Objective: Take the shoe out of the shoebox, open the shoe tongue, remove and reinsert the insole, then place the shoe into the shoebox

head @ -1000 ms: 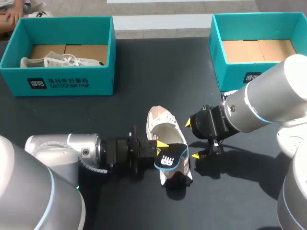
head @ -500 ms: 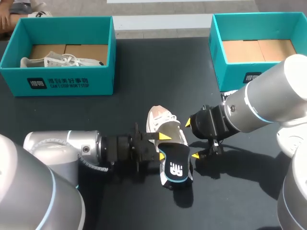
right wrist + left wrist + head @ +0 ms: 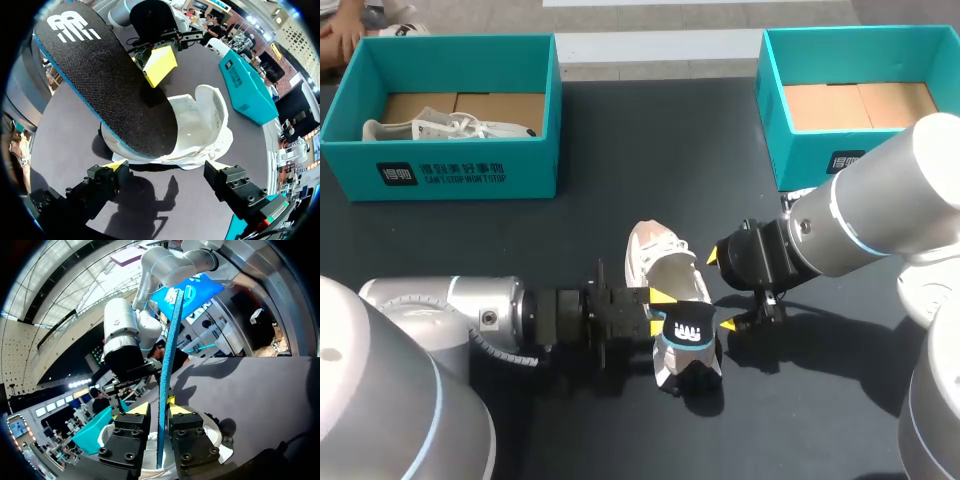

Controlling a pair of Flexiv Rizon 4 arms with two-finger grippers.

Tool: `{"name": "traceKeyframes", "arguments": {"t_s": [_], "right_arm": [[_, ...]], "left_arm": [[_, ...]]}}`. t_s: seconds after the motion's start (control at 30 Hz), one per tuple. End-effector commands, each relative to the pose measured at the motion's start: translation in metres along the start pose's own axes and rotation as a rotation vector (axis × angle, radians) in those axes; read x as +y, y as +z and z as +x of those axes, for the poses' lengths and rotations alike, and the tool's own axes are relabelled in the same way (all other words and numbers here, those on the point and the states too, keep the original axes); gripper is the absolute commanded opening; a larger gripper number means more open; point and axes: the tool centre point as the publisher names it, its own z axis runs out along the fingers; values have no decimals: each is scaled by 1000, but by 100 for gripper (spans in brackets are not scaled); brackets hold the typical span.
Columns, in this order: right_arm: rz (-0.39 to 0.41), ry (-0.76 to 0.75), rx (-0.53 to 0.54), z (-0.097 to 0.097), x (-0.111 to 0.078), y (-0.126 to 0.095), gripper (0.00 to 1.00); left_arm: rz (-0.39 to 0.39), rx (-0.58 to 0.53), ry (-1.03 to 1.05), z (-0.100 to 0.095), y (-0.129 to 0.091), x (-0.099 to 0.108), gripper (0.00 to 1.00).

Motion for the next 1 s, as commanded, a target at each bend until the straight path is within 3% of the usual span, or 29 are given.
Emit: {"name": "traceKeyframes", "arguments": {"t_s": [0.03, 0.7, 0.9, 0.93, 0.97, 1.0], "right_arm": [[-1, 0, -1, 1, 0, 0, 100], [-1, 0, -1, 1, 0, 0, 100], [-1, 0, -1, 1, 0, 0, 100], [-1, 0, -1, 1, 0, 0, 100], [-1, 0, -1, 1, 0, 0, 100], [-1, 0, -1, 1, 0, 0, 100]], "left_arm": [[-3, 12, -6, 6, 3, 0, 0], [-121, -8, -25, 4, -2, 66, 0], [-141, -31, -34, 4, -4, 73, 0], [-141, -33, -35, 4, -5, 71, 2], [-137, -38, -35, 3, -5, 68, 29], [-131, -38, -33, 3, -5, 65, 43]]}}
